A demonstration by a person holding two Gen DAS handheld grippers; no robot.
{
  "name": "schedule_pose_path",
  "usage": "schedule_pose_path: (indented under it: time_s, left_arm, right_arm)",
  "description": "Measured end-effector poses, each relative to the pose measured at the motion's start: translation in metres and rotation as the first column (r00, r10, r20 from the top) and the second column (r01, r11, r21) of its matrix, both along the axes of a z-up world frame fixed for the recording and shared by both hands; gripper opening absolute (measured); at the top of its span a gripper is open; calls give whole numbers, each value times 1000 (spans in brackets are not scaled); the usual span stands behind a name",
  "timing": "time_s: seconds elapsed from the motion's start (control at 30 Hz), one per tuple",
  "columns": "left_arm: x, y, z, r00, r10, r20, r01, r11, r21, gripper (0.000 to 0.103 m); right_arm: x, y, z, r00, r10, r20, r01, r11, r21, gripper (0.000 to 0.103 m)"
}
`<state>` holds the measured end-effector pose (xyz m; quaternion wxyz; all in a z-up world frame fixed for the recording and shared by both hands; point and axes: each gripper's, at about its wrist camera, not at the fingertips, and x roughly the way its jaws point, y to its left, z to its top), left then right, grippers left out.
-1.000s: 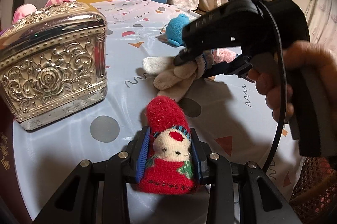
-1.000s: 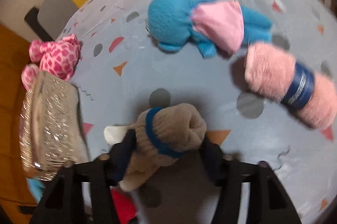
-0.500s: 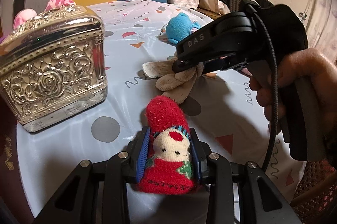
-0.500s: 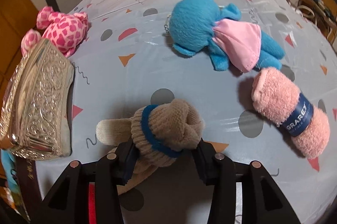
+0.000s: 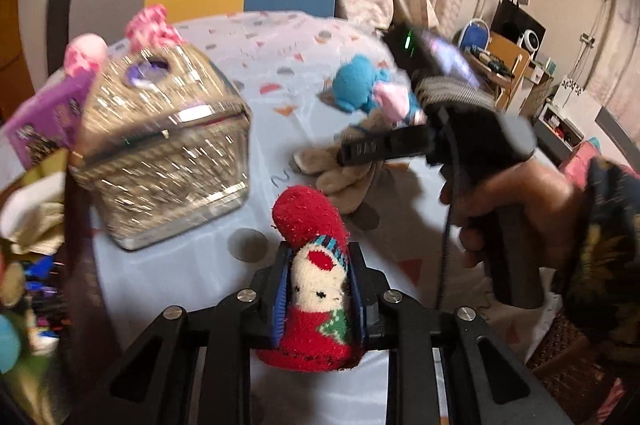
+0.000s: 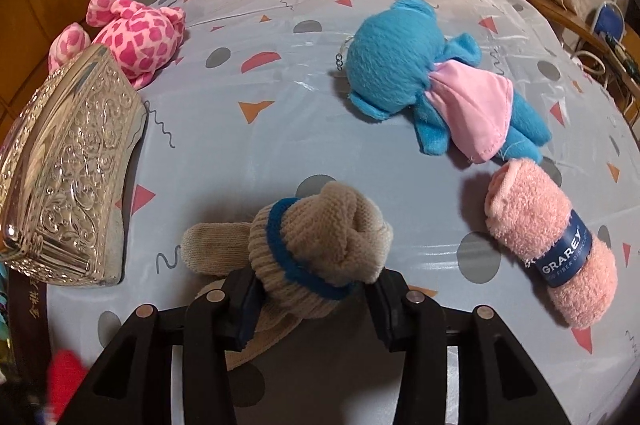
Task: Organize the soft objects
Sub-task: 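Lift the glove with the right gripper while the left carries the sock doll toward the gold tray, then lower the red sock doll into the gold tray and open the left gripper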
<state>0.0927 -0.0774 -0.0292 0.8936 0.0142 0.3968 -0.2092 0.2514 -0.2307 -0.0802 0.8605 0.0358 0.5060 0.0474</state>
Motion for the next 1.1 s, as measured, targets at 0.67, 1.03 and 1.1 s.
schedule_pose_path:
  time_s: [0.67,1.03,1.1]
  left_arm:
    - [-37,113,66,969,219,116,-218,976,-15,26]
    - [-72,244,66,886,461,54,-455,886,-88,26]
    - [-81,266,66,858,511,49,-505,858,-98,26]
  right_arm:
    - [-4,9,0,999,38,37,-35,996,-78,45]
    - [-4,10,0,998,46,40,-42,995,-94,45]
    - [-4,11,1,998,49,41,-45,994,-100,45]
